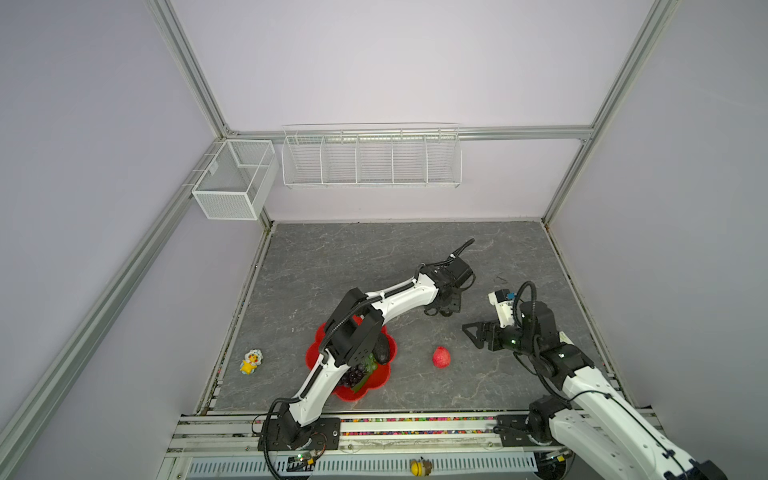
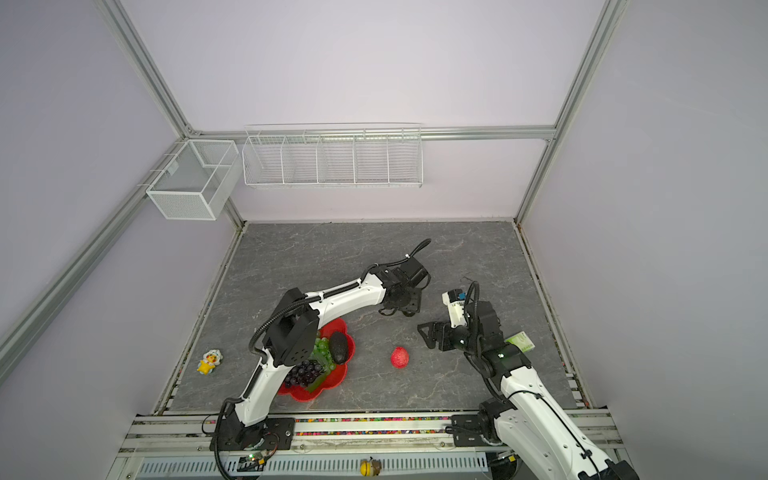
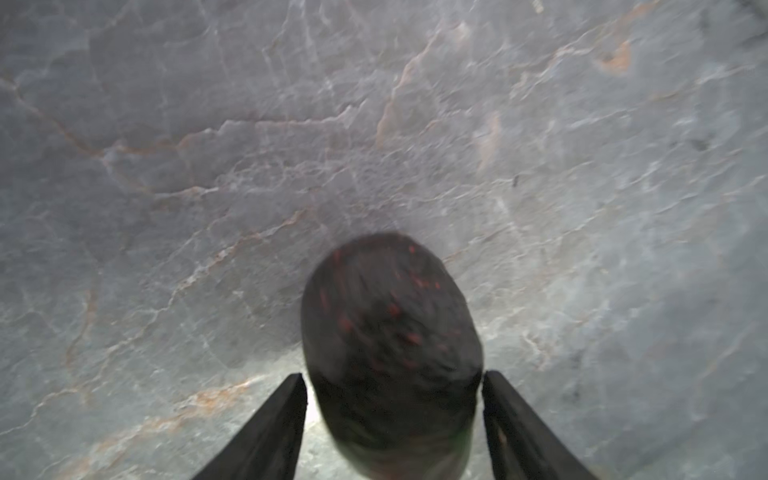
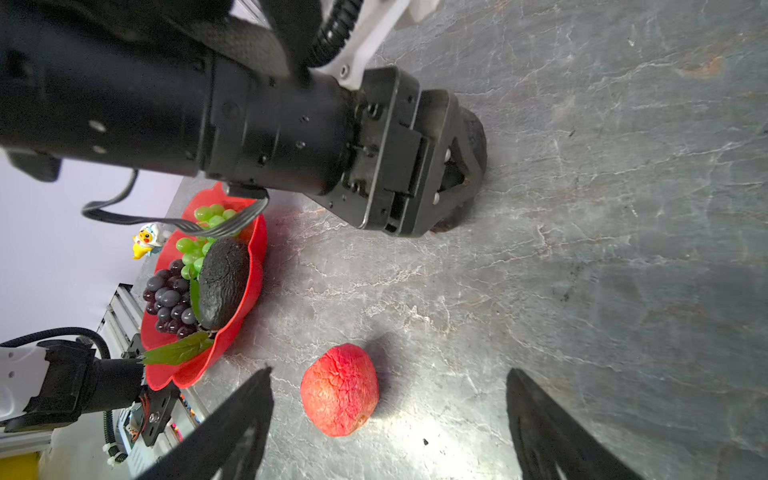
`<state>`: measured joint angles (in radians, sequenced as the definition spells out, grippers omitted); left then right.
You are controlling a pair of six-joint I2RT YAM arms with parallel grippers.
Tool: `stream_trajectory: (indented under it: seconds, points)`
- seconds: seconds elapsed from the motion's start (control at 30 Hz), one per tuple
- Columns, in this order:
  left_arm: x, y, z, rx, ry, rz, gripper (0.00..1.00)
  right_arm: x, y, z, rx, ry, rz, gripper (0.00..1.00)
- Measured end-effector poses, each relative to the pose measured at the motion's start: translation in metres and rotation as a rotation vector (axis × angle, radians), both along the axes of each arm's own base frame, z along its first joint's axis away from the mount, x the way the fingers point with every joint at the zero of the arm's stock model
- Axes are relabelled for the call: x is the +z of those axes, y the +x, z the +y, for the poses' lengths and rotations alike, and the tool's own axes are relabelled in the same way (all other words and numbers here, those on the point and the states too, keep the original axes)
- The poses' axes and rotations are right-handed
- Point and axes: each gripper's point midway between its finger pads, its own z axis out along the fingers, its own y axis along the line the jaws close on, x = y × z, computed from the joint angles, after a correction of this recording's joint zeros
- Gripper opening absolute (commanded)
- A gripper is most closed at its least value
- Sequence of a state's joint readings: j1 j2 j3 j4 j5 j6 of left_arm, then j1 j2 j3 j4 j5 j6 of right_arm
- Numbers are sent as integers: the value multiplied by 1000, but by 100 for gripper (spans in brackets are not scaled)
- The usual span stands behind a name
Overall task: Place and organize the fake fruits in the fruit bowl
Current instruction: 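Reach the left gripper to the second dark avocado and grasp it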
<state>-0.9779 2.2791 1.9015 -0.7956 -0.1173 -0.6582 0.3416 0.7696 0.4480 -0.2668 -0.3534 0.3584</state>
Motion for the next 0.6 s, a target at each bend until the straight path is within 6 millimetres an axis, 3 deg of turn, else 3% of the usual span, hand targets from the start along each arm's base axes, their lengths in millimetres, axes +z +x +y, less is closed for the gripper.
stream_trajectory:
  seconds: [0.2, 0.43, 0.6]
  points:
    - [-6, 3, 4, 13, 44, -8, 65, 1, -1, 1, 11, 2, -3, 89]
    - [-7, 4, 5, 10, 58, -12, 47, 1, -1, 1, 10, 4, -3, 89]
    - [-5, 5, 4, -1, 52, -23, 41, 0, 0, 2, 14, 6, 6, 88]
